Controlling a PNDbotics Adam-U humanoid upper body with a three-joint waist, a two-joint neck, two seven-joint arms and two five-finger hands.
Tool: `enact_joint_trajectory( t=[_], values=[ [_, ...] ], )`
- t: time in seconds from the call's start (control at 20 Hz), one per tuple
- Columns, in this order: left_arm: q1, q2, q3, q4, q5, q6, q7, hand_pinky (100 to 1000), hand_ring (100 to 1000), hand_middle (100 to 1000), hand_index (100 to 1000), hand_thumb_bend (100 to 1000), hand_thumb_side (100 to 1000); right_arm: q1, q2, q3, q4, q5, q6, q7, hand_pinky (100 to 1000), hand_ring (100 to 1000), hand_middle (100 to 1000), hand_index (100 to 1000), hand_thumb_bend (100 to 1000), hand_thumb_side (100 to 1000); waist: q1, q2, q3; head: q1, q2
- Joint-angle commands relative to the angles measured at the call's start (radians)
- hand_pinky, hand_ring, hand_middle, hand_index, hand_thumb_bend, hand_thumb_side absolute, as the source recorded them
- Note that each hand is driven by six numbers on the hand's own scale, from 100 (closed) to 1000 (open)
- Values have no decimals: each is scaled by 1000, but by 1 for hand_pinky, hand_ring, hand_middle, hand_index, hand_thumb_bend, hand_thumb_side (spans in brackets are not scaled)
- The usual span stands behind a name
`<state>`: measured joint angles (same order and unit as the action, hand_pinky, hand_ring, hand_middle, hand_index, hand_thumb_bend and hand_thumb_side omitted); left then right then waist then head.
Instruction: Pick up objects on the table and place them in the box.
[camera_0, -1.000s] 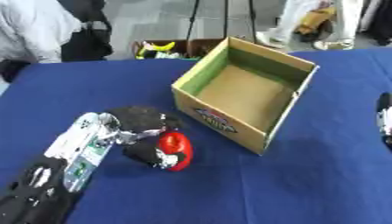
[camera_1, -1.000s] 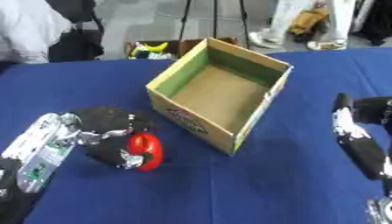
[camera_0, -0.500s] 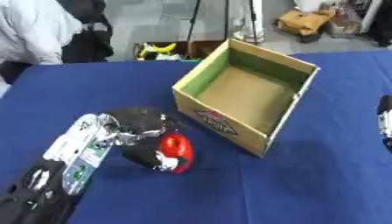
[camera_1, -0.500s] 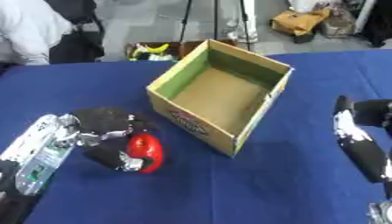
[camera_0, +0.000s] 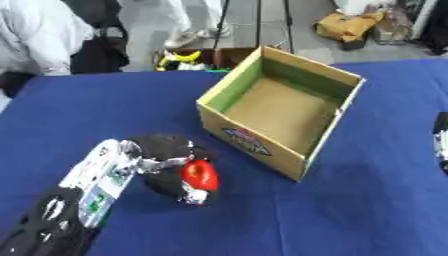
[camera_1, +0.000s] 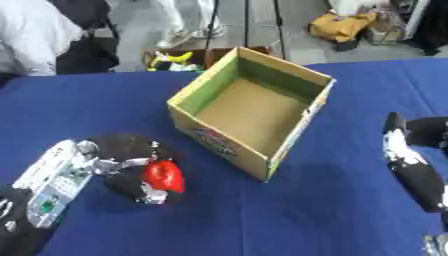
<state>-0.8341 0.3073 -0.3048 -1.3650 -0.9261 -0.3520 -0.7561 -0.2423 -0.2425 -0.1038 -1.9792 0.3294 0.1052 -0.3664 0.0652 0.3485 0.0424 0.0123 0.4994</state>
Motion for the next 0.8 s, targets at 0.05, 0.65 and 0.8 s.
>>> enact_joint_trajectory(
  t=[0.05, 0.65, 0.8],
  values=[
    [-14, 6, 4, 9, -20, -146, -151, 166, 507, 792, 967, 445, 1000, -8, -10, 0, -21, -3, -2, -1, 600, 495, 420, 539, 284, 427, -3, -16, -1, 4, -11],
    [-15, 4, 2, 59, -49, -151, -151, 178, 519, 770, 931, 421, 622, -8, -8, -2, -21, -2, 0, -12, 603, 494, 416, 534, 287, 416, -1, -14, -2, 2, -12],
    [-14, 4, 6, 59, -45, -140, -151, 190, 532, 770, 921, 365, 565, -7, -8, -2, -21, -2, 1, -14, 603, 494, 416, 533, 286, 414, -1, -14, -2, 1, -13]
  ],
)
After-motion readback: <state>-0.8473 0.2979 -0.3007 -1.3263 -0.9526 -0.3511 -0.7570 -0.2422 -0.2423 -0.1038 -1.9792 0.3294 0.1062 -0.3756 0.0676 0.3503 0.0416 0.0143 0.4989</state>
